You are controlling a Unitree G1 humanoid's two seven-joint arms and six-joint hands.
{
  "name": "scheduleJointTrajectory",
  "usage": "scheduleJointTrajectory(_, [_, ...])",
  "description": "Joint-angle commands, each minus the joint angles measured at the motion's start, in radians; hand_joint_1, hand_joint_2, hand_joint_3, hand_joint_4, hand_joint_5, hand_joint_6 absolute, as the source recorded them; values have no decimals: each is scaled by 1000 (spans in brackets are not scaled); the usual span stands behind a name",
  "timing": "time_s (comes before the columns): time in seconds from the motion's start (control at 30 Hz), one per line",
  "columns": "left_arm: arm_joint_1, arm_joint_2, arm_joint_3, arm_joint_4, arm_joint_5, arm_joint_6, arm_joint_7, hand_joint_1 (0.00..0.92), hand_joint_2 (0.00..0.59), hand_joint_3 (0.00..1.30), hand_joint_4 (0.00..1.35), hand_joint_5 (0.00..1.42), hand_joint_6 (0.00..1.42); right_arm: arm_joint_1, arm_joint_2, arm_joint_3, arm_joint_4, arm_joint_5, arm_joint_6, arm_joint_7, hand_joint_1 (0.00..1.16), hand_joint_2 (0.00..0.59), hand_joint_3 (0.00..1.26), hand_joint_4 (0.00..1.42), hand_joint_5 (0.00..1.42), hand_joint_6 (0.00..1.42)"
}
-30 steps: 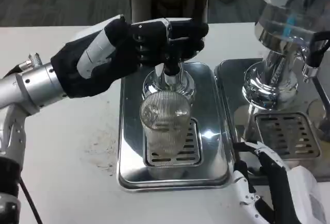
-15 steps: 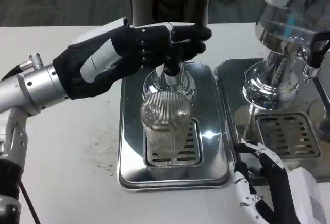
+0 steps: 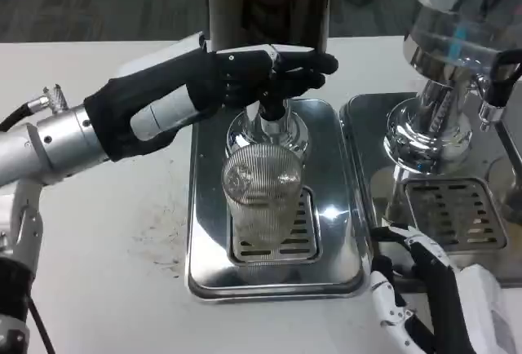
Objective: Grasp the cup under the faucet to collect the drink, then remove the cup.
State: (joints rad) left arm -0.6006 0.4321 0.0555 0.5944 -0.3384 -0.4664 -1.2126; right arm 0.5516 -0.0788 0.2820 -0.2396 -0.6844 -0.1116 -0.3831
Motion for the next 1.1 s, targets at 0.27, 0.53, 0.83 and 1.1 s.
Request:
scheduleJointTrajectory(0.27, [34, 19, -39, 5, 64, -95, 20, 0, 43, 193, 81, 104, 100, -4, -2, -5, -4, 7, 0, -3, 290, 504, 350, 211, 221, 331])
scheduleJointTrajectory(0.53, [34, 23, -50, 13, 66, -121, 30, 0, 46, 192, 76, 104, 110, -13, -5, -12, -6, 12, 0, -2, 288, 504, 305, 211, 200, 269])
scheduleJointTrajectory(0.83, [39, 31, -63, 17, 83, -180, 53, 0, 47, 191, 72, 104, 114, -25, -6, -19, -5, 33, -3, 8, 305, 496, 209, 176, 170, 247])
scheduleJointTrajectory(1.1, [40, 40, -71, 24, 115, -239, 78, 0, 49, 191, 71, 101, 115, -53, -16, -38, 1, 108, -13, 56, 386, 399, 188, 142, 145, 233])
